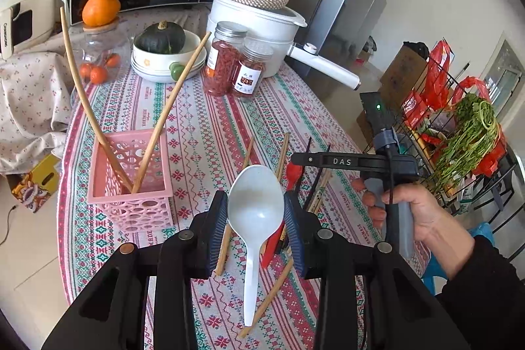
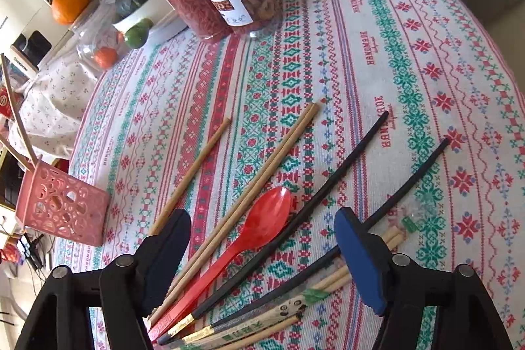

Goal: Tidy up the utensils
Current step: 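Lift the white spoon with the left tool while the right tool grasps the red spoon, then lower the white spoon into the pink basket with the left tool while the right tool carries the red spoon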

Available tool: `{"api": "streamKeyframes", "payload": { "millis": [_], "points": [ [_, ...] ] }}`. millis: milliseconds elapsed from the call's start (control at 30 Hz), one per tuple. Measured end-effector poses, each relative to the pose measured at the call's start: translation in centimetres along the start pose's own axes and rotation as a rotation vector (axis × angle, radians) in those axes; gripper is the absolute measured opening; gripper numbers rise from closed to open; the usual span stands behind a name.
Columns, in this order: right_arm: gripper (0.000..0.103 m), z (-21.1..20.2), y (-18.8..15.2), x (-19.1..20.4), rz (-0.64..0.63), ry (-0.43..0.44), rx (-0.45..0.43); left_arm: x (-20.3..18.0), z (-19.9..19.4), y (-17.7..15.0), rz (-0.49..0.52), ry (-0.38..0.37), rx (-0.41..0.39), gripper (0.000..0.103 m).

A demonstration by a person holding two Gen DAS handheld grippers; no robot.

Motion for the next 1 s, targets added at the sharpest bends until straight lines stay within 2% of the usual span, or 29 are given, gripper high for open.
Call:
{"api": "streamKeyframes", "payload": {
  "millis": [200, 300, 367, 467, 533, 633, 700, 833, 1000],
  "points": [
    [0.051, 1.5, 0.7, 0.2, -0.009, 0.035, 0.014, -0.2, 0.1, 0.2, -0.013, -0.025, 0.001, 0.037],
    [0.049, 1.5, 0.7, -0.1, 0.022, 0.071, 0.014, -0.1, 0.5, 0.0, -0.021, -0.022, 0.009, 0.037],
    [0.046, 2.1, 0.0, -0.4, 0.057, 0.103, 0.052, 0.2, 0.7, 0.1, -0.036, -0.026, 0.011, 0.037],
    [0.044, 2.2, -0.2, -0.3, 0.031, 0.077, 0.031, 0.4, 0.7, 0.4, -0.058, -0.032, 0.000, 0.037],
    [0.037, 2.2, -0.1, -0.4, 0.042, 0.050, 0.027, 0.4, 0.6, 0.6, -0.067, -0.034, -0.011, 0.037],
    [0.013, 2.2, -0.1, -0.7, 0.032, -0.040, 0.016, 0.4, 0.3, 0.6, -0.071, -0.026, -0.029, 0.037],
    [0.006, 2.2, -0.3, -0.7, 0.035, -0.062, 0.015, 0.5, -0.2, 0.7, -0.061, -0.006, -0.054, 0.037],
    [0.005, 0.6, -1.0, -0.8, 0.032, -0.094, -0.019, 0.6, -2.9, 1.4, -0.021, 0.027, -0.155, 0.037],
    [0.003, -4.9, -1.2, -0.1, 0.012, -0.098, -0.140, 0.4, -6.5, 2.3, 0.000, 0.032, -0.286, 0.037]
  ]
}}
Point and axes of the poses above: each gripper's, at about its wrist camera, not at the fingertips, and z roughly the way its jaws point, x to its left, y to its top, the point moved 8 cm from there along z, roughly the way its jaws point, and after that the axes turned 6 degrees about x, right-handed, at the moved point
